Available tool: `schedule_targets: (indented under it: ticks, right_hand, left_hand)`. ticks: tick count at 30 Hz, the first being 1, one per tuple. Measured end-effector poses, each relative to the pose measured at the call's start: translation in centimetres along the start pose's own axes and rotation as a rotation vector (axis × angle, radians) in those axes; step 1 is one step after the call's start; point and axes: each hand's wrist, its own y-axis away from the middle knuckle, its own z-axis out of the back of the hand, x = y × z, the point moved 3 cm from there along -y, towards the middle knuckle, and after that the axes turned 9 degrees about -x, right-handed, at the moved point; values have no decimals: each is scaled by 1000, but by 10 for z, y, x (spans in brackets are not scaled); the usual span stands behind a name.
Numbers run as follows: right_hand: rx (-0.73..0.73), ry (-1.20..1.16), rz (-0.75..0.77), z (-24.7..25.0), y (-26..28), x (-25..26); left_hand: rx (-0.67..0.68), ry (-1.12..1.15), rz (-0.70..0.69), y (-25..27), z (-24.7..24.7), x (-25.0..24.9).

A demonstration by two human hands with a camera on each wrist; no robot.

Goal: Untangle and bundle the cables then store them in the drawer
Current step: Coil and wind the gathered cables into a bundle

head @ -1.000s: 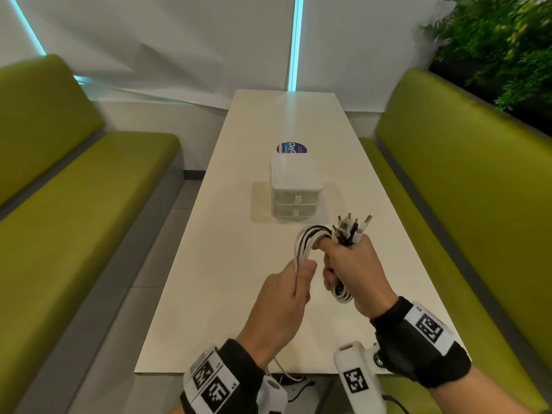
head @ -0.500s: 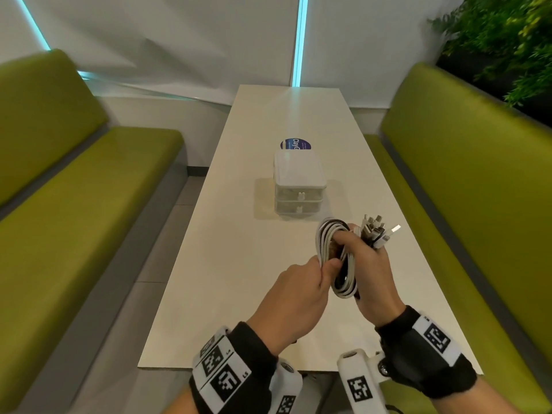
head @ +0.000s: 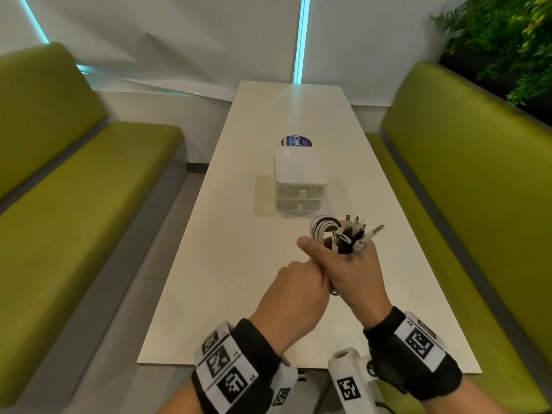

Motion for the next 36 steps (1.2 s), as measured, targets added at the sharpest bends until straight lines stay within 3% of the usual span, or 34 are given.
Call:
schedule_targets:
  ticks: [5,8,12,14,16,19,21,26,31,36]
  right_hand:
    - [-30,91,-136,-1,-8,-13]
    - [11,103,-232,-1,-6,-21]
    - [-14,92,-270,2,-9,-29]
    - [-85,25,-253,7,-13,-27]
    - [-115,-112,-272,11,-17,-19]
    - [-66,-292,-327,9,-18,-8]
    - [-51,-323,-318,4,-17,-6]
    - [67,-436,-364,-9,-13,-5]
    - [268,-650,-470,-12,-12,6]
    - [272,-676,-463,-5,-16,10]
  left_hand:
    - [157,-442,-136,6,-8,-9]
    - [216,-523,-185,6,-12,-10]
    - [158,-528,-185,9,-20,-10]
    - [34,-402,-182,5,-20,-6]
    - [-41,-97,-92,0,-18,3]
    - [14,545,56,-2,-18,15]
    - [27,828,107,0,-20,24]
    - [108,898,193,1,-30,40]
    - [218,1064,116,7,-31,38]
    - [327,1015,81,16,-35,42]
